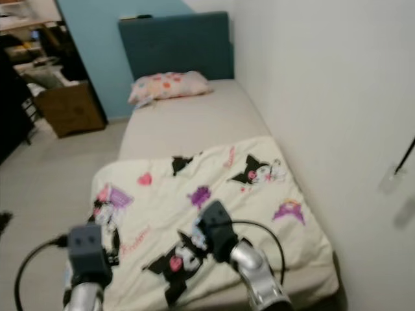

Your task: Clean up the room

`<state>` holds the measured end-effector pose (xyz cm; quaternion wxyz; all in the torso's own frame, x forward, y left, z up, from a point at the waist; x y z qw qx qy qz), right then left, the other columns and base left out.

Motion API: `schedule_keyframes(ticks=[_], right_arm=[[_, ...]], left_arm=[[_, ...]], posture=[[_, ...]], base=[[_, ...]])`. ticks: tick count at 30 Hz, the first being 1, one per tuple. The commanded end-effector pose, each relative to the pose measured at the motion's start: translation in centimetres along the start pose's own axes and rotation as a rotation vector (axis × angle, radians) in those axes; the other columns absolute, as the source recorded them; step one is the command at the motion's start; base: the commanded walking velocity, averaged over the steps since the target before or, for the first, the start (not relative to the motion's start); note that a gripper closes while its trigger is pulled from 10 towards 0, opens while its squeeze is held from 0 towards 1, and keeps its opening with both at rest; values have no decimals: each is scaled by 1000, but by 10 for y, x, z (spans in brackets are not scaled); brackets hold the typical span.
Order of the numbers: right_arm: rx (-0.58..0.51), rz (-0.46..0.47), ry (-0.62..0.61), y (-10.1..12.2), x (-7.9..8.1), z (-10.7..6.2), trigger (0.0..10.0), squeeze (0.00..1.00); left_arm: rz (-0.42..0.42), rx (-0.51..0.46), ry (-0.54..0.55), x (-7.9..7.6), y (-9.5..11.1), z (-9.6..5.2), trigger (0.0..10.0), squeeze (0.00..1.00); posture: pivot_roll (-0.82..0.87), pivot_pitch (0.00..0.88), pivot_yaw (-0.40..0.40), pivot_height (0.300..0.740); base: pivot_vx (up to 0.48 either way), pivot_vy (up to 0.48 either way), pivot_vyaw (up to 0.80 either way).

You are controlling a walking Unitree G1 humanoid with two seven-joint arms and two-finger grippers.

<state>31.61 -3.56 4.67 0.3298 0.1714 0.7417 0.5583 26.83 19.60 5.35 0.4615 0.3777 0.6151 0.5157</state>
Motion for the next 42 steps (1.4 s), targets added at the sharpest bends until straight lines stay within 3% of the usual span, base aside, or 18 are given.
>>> schedule_keyframes(ticks=[1, 13, 16, 24, 42], right_arm=[[-8, 13, 8, 0, 3, 0, 10000, 0], [23, 1, -30, -5, -2, 0, 10000, 0], [104, -36, -122, -17, -19, -2, 10000, 0], [153, -67, -185, -24, -32, -6, 10000, 0], [179, -85, -215, -31, -37, -11, 10000, 0]], left_arm=[[-3, 0, 22, 6, -1, -1, 10000, 0], [-6, 10, -1, 4, -3, -2, 10000, 0], [1, 23, -29, 0, -5, -1, 10000, 0], [-24, 38, -54, -7, -7, 3, 10000, 0], [-6, 27, -58, -11, -8, 5, 10000, 0]], posture=[[-67, 0, 27, 735], [-70, 0, 26, 735], [-72, 0, 23, 735], [-72, 0, 18, 735], [-95, 0, 15, 735]], base=[[0, 0, 0], [0, 0, 0], [0, 0, 0], [0, 0, 0], [0, -61, 0]])
Point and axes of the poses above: a point about 5 cm out from each wrist's last joint towards the gripper, its own z axis pointing out of the wrist towards the gripper, its own y axis along the axis of the wrist's last joint, x = y × z, the point moved 5 cm from there along z, pointing out of the wrist towards the gripper, and after that the axes turned 13 degrees about -z, right-handed, at the moved point
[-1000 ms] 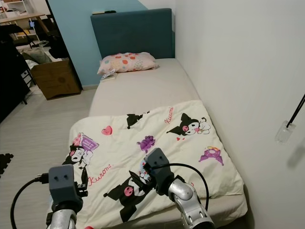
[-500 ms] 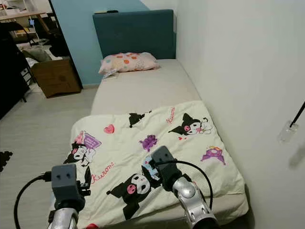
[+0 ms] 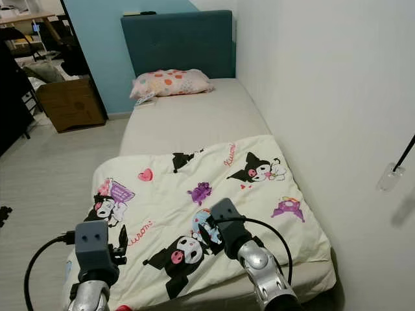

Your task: Clean up the room

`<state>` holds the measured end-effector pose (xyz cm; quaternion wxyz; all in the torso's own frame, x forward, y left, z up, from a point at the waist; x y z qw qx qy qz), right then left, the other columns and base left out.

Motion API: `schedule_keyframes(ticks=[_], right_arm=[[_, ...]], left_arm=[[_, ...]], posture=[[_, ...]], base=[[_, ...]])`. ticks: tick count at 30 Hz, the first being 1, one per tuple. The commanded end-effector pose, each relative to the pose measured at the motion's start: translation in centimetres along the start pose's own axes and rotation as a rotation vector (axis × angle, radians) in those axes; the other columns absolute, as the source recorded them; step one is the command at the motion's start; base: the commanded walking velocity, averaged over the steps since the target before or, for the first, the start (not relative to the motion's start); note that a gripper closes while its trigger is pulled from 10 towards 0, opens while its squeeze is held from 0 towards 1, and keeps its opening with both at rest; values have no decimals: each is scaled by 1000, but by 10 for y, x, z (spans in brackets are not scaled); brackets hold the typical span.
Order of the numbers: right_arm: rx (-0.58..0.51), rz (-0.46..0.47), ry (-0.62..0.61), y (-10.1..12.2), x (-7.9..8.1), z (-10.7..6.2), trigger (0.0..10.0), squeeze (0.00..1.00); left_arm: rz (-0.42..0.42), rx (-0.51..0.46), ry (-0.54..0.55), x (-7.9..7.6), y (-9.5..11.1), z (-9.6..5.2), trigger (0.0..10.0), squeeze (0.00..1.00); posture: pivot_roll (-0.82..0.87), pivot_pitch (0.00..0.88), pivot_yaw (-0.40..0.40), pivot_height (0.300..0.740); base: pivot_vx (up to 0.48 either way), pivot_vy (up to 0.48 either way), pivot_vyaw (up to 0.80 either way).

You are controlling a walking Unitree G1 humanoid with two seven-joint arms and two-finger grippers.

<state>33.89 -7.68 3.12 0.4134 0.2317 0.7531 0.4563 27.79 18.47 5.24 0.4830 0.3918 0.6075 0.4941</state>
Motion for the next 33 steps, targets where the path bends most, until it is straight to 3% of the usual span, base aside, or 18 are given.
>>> schedule_keyframes(ticks=[1, 14, 15, 18, 26, 33], right_arm=[[3, -11, 3, -1, 0, 1, 10000, 0], [4, -15, 2, -1, -2, 1, 10000, 0], [2, -14, 1, 0, -2, 1, 10000, 0], [0, -14, 2, 0, -3, 1, 10000, 0], [-6, -11, 7, 2, -1, 2, 10000, 0], [-10, 3, 6, 3, 0, 3, 10000, 0]], left_arm=[[12, 11, 7, 2, -5, -1, 10000, 0], [-7, 13, 40, 7, -5, -1, 10000, 0], [-65, 10, 68, 12, -4, -1, 10000, 0], [-80, 16, 68, 13, -4, -1, 10000, 0], [-67, -9, 82, 18, 0, -2, 10000, 0], [-27, -5, 78, 20, -1, -2, 10000, 0]], posture=[[-95, 0, 15, 735], [-102, 0, 10, 735], [-104, 0, 10, 735], [-104, 0, 9, 735], [-100, 0, 8, 735], [-98, 0, 18, 735]], base=[[0, -364, 0], [0, -459, 0], [0, 259, 0], [0, 406, 0], [0, 480, 0], [0, 0, 0]])
Point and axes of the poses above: a point about 5 cm out from each wrist's last joint towards the gripper, its own z axis pointing out of the wrist towards the gripper, its own y axis along the axis of the wrist's last joint, x = y × z, the point moved 5 cm from there along z, pointing out of the wrist towards the gripper, and after that the axes turned 13 degrees about -z, right-handed, at the moved point
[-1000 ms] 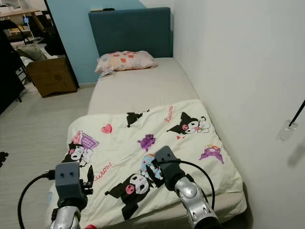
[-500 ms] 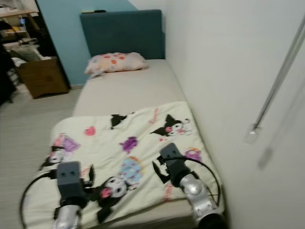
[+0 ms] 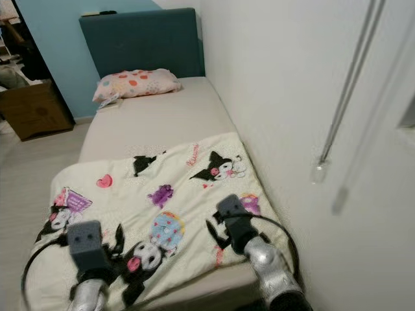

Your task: Clean up the room

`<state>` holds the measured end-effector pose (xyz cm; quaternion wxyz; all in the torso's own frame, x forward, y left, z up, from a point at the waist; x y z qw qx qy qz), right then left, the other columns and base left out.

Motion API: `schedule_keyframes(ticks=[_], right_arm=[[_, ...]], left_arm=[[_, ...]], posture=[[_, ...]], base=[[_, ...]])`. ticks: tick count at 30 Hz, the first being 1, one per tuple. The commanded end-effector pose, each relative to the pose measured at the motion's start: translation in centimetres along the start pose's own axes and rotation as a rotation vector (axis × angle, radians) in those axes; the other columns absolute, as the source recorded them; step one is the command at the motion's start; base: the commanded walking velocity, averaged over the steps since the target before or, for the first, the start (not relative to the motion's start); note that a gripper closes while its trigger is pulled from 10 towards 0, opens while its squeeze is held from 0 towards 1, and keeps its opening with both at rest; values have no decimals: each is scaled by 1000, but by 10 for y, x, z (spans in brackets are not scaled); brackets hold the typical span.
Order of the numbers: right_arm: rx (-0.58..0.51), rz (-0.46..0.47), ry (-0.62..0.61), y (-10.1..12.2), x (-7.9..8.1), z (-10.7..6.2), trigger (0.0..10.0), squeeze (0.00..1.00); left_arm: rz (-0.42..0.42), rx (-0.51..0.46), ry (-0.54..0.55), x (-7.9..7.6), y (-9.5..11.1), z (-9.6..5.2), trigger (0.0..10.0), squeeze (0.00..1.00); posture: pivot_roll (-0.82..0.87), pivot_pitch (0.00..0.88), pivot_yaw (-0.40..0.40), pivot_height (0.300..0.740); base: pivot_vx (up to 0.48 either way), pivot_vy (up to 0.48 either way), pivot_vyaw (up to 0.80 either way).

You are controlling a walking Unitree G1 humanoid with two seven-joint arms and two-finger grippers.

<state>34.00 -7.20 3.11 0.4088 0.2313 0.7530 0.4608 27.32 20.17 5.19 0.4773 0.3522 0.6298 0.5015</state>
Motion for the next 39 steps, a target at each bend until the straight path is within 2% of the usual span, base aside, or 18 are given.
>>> schedule_keyframes(ticks=[1, 3, 9, 20, 23, 29, 33, 36, 39], right_arm=[[-5, -4, -3, 1, -3, 0, 10000, 0], [11, 4, -11, -1, -4, 1, 10000, 0], [46, 3, -17, -7, -5, 1, 10000, 0], [66, 58, 22, -11, -2, 3, 10000, 0], [75, 53, 29, -13, -1, 3, 10000, 0], [135, 28, 6, -23, -2, 4, 10000, 0], [154, 35, -9, -26, -4, 3, 10000, 0], [189, 47, -40, -32, -9, 2, 10000, 0], [249, 61, -139, -41, -22, -1, 10000, 0]], left_arm=[[27, 15, 5, 3, -4, -1, 10000, 0], [61, 34, -20, -1, -7, -1, 10000, 0], [96, 82, -87, -10, -16, -4, 10000, 0], [146, 168, -118, -6, -33, -10, 10000, 0], [188, 208, -191, -8, -40, -15, 10000, 0], [238, 219, -287, -16, -41, -18, 10000, 0], [259, 221, -312, -18, -42, -18, 10000, 0], [278, 208, -328, -19, -40, -16, 10000, 0], [267, 177, -307, -19, -34, -11, 10000, 0]], posture=[[-98, 0, 18, 735], [-96, 0, 21, 735], [-95, 0, 29, 735], [-91, 0, 24, 701], [-87, 0, 24, 681], [-85, 0, 28, 656], [-79, 0, 29, 646], [-78, 0, 32, 636], [-80, 0, 33, 631]], base=[[0, 0, 0], [0, 0, 0], [0, 0, 0], [0, 0, 0], [0, 0, 0], [0, 0, 0], [0, 0, 0], [0, 0, 0], [0, 0, 0]])
Point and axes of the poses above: a point about 5 cm out from each wrist's last joint towards the gripper, its own z axis pointing out of the wrist towards the gripper, its own y axis along the axis of the wrist's last joint, x = y × z, the point moved 5 cm from there along z, pointing out of the wrist towards the gripper, and after that the axes turned 13 degrees about -z, right-handed, at the moved point
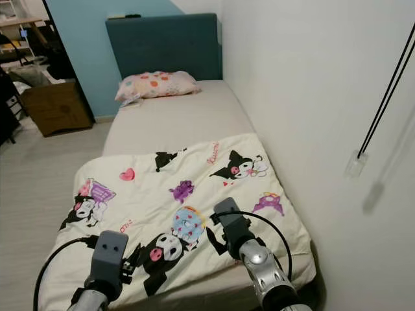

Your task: Clean up the room

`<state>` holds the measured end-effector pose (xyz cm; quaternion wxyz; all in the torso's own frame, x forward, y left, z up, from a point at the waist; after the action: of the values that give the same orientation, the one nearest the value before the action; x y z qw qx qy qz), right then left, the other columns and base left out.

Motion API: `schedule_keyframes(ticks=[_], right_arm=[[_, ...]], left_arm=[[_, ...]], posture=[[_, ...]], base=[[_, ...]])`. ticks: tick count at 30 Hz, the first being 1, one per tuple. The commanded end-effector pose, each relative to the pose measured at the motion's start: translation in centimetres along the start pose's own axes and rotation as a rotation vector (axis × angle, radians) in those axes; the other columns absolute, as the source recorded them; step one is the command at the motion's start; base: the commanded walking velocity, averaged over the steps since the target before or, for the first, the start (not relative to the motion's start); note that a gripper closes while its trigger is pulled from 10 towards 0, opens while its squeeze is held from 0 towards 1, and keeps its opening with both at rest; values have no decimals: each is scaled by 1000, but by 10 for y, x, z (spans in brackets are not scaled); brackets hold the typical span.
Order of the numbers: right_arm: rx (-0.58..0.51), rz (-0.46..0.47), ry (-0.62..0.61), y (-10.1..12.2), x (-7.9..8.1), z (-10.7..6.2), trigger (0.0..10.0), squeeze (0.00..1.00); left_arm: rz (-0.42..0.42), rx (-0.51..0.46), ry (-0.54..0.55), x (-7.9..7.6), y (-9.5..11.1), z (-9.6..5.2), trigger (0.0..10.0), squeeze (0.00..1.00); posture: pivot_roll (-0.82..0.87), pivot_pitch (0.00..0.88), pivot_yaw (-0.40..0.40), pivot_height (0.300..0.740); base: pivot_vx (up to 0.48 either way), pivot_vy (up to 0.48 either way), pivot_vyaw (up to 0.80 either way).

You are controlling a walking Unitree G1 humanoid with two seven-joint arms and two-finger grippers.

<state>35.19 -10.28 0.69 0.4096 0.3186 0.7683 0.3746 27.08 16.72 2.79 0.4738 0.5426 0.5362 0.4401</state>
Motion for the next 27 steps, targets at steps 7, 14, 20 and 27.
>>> schedule_keyframes(ticks=[7, 14, 20, 27], right_arm=[[161, 260, -233, -27, -28, -3, 10000, 0], [278, 306, -213, -54, -21, -9, 10000, 0], [332, 339, -174, -64, -16, -11, 10000, 0], [291, 315, -129, -51, -13, -5, 10000, 0]], left_arm=[[-49, -45, 88, 16, 8, 8, 10000, 0], [-52, -63, 62, 13, 11, 14, 10000, 0], [-35, -56, 42, 13, 10, 14, 10000, 0], [-27, -59, 49, 15, 9, 12, 10000, 0]], posture=[[-80, 0, 35, 631], [-81, 0, 34, 631], [-80, 0, 27, 631], [-78, 0, 16, 611]], base=[[0, 0, 0], [0, 0, 0], [0, 0, 0], [0, 0, 0]])
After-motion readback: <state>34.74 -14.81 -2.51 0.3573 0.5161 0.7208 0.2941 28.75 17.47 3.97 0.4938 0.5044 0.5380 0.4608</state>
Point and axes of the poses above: a point about 5 cm out from each wrist's last joint towards the gripper, its own z axis pointing out of the wrist towards the gripper, its own y axis along the axis of the wrist's last joint, x = y × z, the point moved 5 cm from there along z, pointing out of the wrist towards the gripper, and after that the axes turned 13 degrees about -z, right-handed, at the moved point
